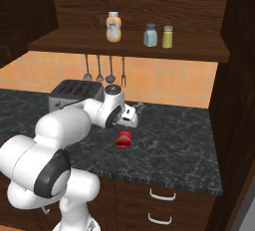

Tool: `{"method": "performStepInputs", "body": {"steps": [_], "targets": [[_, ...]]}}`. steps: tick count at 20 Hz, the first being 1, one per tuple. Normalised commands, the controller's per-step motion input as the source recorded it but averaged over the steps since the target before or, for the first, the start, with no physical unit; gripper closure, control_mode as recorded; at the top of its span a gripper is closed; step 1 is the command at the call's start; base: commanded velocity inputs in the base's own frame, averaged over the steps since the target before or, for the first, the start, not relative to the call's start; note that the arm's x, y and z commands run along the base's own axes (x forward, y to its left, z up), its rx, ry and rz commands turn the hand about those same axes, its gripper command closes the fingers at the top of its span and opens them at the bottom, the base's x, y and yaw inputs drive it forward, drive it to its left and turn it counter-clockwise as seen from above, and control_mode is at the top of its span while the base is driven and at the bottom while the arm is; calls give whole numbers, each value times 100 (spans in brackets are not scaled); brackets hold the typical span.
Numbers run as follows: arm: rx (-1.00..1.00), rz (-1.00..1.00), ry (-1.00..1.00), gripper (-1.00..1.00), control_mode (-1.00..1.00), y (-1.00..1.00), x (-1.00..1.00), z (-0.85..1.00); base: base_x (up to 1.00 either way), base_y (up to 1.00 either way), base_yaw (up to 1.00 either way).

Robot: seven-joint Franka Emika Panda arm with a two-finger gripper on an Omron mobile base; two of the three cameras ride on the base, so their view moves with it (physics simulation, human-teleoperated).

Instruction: Put the shaker and condiment bottle from the counter next to their counterparts in the cabinet.

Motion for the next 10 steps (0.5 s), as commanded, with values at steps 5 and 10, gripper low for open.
{"method": "performStepInputs", "body": {"steps": [5, 10], "targets": [[-11, 0, 0, -100, -100, -16, 2, -39, 0, 0, 0], [-1, 0, 0, -100, -100, -1, 2, -2, 0, 0, 0]]}}
